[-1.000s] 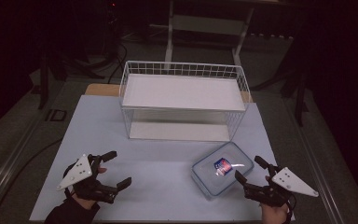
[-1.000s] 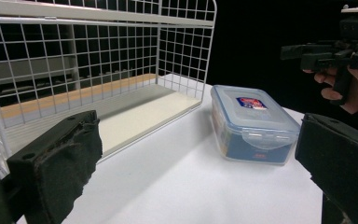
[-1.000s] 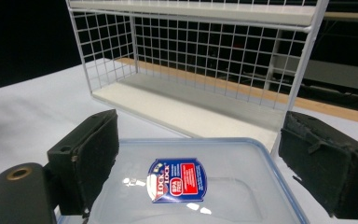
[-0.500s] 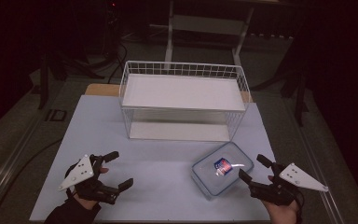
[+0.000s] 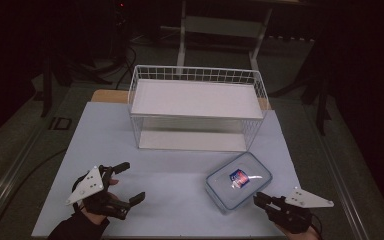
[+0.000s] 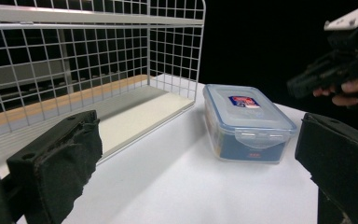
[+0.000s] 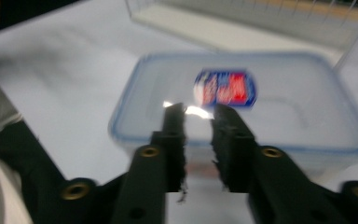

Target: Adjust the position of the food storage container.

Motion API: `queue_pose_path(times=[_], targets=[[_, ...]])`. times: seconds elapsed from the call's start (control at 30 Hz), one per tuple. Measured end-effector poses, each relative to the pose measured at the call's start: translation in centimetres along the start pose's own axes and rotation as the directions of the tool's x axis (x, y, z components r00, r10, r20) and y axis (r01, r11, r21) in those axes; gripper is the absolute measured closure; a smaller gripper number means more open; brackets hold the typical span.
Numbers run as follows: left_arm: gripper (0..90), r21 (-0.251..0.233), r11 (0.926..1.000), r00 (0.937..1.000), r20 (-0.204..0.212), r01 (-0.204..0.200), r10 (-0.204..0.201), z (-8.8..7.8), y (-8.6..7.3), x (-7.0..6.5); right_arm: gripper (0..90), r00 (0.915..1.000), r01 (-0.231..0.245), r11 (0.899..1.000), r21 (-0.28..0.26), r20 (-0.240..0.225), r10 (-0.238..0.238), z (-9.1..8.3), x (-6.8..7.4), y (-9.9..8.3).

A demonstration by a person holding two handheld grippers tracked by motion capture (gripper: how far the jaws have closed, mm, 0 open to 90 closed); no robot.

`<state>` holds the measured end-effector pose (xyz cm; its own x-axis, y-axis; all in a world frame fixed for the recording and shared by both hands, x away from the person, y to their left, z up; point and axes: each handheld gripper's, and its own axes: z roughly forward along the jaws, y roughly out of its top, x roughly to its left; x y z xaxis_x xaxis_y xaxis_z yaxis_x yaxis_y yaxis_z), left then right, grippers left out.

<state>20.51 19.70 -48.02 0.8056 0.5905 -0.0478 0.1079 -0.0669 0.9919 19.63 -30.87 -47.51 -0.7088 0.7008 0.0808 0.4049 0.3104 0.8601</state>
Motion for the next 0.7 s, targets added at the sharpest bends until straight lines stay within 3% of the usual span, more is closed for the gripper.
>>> queue_pose_path(times=[0.1, 0.17, 0.37, 0.53, 0.7], targets=[[0.4, -0.006, 1.0000, 1.0000, 0.001, 0.005, -0.005, -0.1, 0.0, 0.1, 88.4, 0.9998, 0.014, 0.999, 0.049, -0.013, -0.014, 0.7, 0.2, -0.8], [0.4, -0.008, 0.9999, 0.9999, 0.006, 0.009, -0.009, -0.1, 0.0, 0.1, 89.8, 0.9995, 0.016, 0.997, 0.079, -0.029, -0.014, 1.1, 0.2, -1.2], [0.4, -0.001, 1.0000, 1.0000, 0.010, 0.002, -0.002, 0.0, 0.0, 0.0, 89.9, 0.9962, 0.069, 0.988, 0.137, -0.062, -0.061, 2.2, 0.8, -1.7], [0.4, -0.003, 1.0000, 1.0000, 0.009, -0.002, 0.002, -0.1, 0.1, -0.1, 90.0, 0.9937, 0.088, 0.980, 0.177, -0.084, -0.074, 3.0, 0.8, -1.8], [0.4, -0.003, 1.0000, 0.9999, 0.012, 0.002, -0.002, 0.0, 0.1, -0.1, 90.0, 0.9914, 0.102, 0.979, 0.179, -0.100, -0.085, 3.5, 0.9, -1.6]])
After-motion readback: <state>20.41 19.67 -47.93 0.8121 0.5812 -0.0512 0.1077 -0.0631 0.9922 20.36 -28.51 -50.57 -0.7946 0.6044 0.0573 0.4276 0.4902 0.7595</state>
